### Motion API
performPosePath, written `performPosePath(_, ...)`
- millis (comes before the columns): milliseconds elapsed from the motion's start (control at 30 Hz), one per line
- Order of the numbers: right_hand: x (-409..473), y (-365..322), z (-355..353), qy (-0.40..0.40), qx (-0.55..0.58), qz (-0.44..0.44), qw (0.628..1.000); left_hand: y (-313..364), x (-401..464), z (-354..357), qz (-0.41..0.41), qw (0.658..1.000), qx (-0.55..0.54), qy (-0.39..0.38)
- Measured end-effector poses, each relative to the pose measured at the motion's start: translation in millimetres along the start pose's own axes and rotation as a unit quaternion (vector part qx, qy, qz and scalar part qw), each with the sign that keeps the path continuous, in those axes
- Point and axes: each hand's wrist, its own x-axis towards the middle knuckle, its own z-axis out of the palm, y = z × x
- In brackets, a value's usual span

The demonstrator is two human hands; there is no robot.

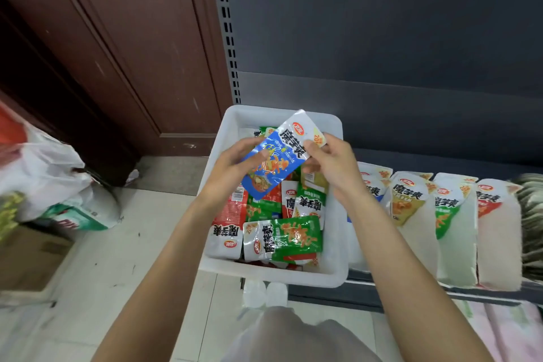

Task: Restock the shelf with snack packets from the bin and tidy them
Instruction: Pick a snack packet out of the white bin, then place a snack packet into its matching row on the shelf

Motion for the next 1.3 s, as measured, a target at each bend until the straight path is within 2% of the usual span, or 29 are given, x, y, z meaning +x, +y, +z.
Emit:
performPosePath(167, -24, -2, -25, -0.004, 0.055, 0.029, 0.998, -5, -7, 15, -0.012, 0.998, 0.04, -0.052)
performPosePath(267, -45, -1, -53, -0.001, 0.028, -0.011, 1.0, -2, -15, 36, -0.003, 0.996, 0.032, -0.088)
performPosePath(400, -75, 9, -100, 0.072, 0.0, -0.066, 0.995, -1, -31, 87, -0.022, 0.985, -0.001, -0.172)
performPosePath(467, -91, 17, -122, 0.124, -0.024, -0.074, 0.989, -9, -35, 115, -0.032, 0.981, -0.004, -0.189)
performPosePath(500, -97, 20, -131, 0.148, -0.037, -0.074, 0.986, -14, -35, 127, -0.017, 0.982, 0.02, -0.188)
performPosePath(567, -106, 27, -149, 0.182, -0.084, -0.083, 0.976, -30, -34, 145, 0.06, 0.974, 0.148, -0.162)
performPosePath(633, -109, 33, -160, 0.192, -0.164, -0.101, 0.962, -46, -31, 152, 0.192, 0.924, 0.318, -0.094)
performPosePath(700, -106, 39, -162, 0.186, -0.239, -0.119, 0.946, -58, -28, 152, 0.293, 0.859, 0.417, -0.051)
performPosePath(733, -104, 42, -159, 0.182, -0.274, -0.13, 0.935, -63, -27, 151, 0.317, 0.838, 0.443, -0.036)
performPosePath(800, -96, 47, -148, 0.172, -0.349, -0.156, 0.908, -74, -22, 147, 0.328, 0.818, 0.473, -0.02)
performPosePath(967, -76, 64, -123, 0.124, -0.527, -0.175, 0.823, -83, -21, 136, 0.285, 0.833, 0.474, -0.01)
performPosePath(1033, -69, 70, -121, 0.14, -0.576, -0.179, 0.786, -83, -22, 134, 0.268, 0.842, 0.467, -0.017)
performPosePath(1067, -66, 73, -121, 0.16, -0.572, -0.188, 0.782, -83, -22, 132, 0.259, 0.85, 0.459, -0.017)
performPosePath(1200, -68, 72, -124, 0.232, -0.437, -0.22, 0.841, -78, -27, 121, 0.241, 0.873, 0.424, 0.032)
performPosePath(1300, -77, 64, -114, 0.231, -0.384, -0.258, 0.856, -75, -32, 100, 0.239, 0.881, 0.403, 0.07)
